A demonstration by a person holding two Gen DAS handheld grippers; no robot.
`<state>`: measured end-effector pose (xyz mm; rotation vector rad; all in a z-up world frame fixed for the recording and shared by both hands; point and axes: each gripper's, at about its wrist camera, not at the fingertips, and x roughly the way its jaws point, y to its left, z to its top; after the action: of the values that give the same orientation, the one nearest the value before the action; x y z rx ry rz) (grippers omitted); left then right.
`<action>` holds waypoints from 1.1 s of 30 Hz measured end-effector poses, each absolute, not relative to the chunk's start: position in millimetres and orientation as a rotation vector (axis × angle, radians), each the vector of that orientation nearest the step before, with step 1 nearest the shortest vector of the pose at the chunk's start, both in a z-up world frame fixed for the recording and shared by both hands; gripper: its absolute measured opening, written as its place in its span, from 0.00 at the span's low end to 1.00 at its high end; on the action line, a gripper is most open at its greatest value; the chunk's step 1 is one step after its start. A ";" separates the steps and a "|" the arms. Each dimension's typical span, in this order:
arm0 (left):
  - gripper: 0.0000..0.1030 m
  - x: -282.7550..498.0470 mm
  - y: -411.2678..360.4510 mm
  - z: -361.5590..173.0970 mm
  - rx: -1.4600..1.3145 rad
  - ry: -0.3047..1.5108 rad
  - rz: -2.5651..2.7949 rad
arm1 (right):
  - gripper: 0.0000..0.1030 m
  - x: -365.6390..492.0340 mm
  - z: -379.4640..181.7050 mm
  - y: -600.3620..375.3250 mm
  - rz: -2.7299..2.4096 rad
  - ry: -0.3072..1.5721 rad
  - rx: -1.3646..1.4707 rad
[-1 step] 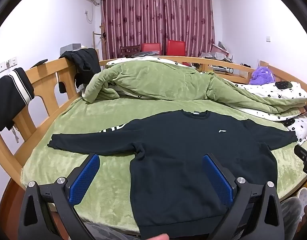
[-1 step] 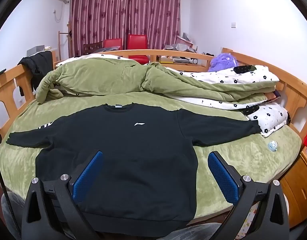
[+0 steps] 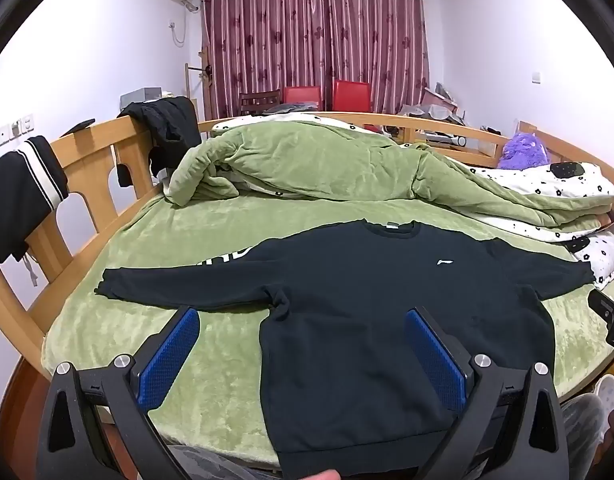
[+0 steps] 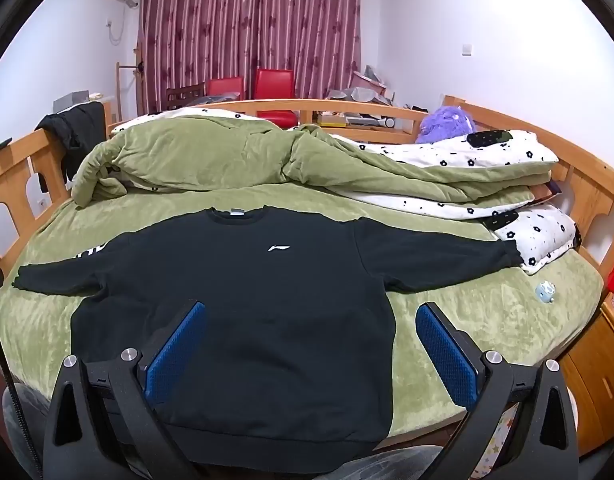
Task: Fold small clothes
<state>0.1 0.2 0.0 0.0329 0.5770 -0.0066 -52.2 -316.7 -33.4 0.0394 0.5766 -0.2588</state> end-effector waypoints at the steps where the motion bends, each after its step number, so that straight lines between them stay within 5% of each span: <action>1: 1.00 0.2 0.4 0.0 0.032 0.576 -0.006 | 0.99 -52.3 -33.5 -316.7 -0.257 0.578 0.043; 33: 1.00 -4.5 -11.1 8.3 0.035 0.572 -0.021 | 0.99 -59.2 -30.9 -311.7 -0.253 0.569 0.037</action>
<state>-4.5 -11.1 8.3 0.0354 0.5718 -0.0208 -59.2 -311.7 -30.9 0.0369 0.5691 -0.2534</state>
